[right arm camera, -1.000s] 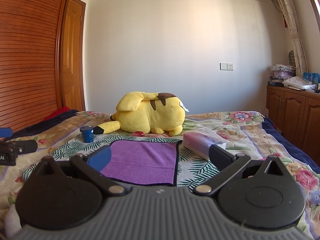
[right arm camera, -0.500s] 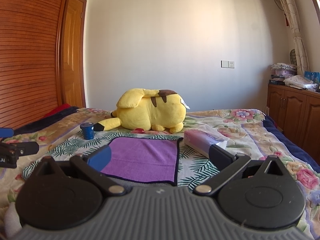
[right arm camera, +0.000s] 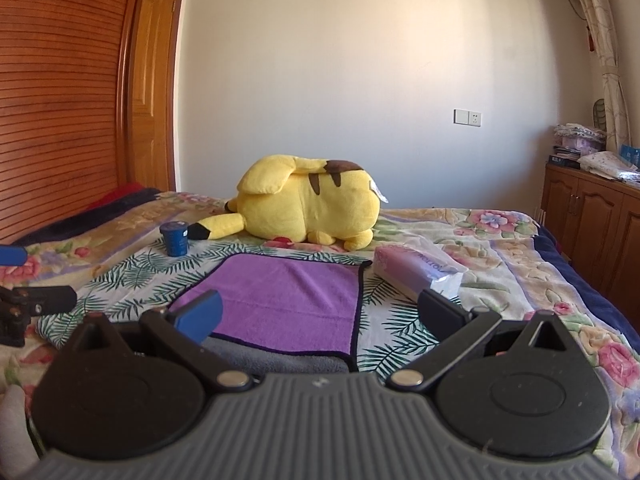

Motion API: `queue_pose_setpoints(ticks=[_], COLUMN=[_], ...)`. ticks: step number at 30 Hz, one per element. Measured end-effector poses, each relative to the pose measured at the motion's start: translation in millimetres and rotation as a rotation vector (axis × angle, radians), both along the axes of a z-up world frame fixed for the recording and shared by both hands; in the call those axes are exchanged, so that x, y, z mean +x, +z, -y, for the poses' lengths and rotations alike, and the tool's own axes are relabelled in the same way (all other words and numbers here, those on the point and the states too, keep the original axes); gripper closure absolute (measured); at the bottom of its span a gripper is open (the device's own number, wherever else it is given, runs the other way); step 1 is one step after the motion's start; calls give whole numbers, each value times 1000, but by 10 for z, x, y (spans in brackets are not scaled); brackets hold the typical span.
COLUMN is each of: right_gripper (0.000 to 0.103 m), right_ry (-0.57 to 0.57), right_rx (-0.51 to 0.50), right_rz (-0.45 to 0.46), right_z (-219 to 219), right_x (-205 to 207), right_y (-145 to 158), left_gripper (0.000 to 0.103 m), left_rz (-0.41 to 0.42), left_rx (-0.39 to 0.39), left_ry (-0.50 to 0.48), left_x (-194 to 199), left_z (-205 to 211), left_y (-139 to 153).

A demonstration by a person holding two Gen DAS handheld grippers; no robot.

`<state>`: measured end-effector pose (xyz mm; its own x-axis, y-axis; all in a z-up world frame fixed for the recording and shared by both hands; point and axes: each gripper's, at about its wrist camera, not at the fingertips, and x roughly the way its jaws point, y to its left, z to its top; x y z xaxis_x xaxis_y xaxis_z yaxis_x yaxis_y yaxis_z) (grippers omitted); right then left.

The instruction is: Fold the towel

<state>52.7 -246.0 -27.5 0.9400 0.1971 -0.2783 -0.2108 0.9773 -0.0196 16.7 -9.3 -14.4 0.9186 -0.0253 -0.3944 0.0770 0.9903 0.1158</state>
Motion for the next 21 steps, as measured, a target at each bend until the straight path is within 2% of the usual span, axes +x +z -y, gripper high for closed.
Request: queue_pose_setpoints(ticks=[21], right_gripper=[0], right_ry=[26], right_rx=[-27], right_rz=[-63], right_z=[-41], right_x=[235], right_y=[-84], left_gripper=[16], left_rz=[-109], left_rx=[35], left_ry=[-14], left_x=[268], left_z=[28], left_y=[-151])
